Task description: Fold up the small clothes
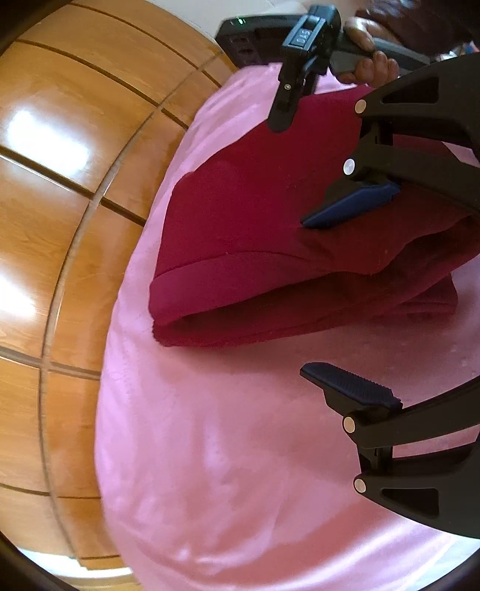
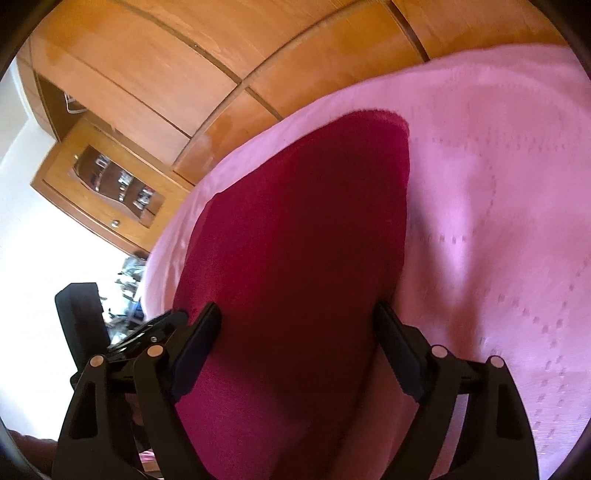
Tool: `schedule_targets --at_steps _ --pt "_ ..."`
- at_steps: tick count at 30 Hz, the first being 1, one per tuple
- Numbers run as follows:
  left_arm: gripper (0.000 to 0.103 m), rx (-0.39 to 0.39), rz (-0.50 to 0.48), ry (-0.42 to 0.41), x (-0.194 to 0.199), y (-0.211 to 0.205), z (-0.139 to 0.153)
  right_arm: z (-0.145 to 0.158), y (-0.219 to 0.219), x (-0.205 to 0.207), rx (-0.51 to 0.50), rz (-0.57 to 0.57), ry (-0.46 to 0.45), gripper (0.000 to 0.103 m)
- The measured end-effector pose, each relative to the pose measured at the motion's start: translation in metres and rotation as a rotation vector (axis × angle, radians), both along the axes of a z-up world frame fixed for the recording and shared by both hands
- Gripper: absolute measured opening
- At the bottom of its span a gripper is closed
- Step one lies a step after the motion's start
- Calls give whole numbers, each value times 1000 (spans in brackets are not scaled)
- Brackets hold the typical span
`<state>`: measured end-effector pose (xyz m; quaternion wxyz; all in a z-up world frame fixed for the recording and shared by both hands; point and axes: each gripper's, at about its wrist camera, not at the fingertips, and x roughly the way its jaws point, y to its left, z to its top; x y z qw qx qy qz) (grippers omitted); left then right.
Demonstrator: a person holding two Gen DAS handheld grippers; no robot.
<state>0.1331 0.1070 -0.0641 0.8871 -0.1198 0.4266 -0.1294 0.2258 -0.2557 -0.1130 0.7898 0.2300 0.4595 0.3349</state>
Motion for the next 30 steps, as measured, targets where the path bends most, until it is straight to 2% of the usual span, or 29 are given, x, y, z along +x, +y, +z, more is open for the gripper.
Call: schedule_targets --at_steps 2,4,7,13,21,27,30 --pt "73 -41 -19 12 2 3 -5 -3 -2 1 25 6 15 83" --pt "73 -130 -40 44 5 9 -16 -5 -1 2 36 9 21 73" --pt "54 -295 -88 77 7 15 -29 1 4 0 6 16 -3 58" --pt "38 -394 -117 48 -2 21 -29 24 14 -9 -43 29 -64 42" --pt "35 -418 -218 -31 -4 -8 6 65 1 -10 -48 20 -179 38" --pt "34 -413 -284 -77 36 -52 36 92 -40 6 -70 -59 -255 37" --pt "34 -361 -324 -127 65 -83 57 105 -64 20 -77 -126 -303 37"
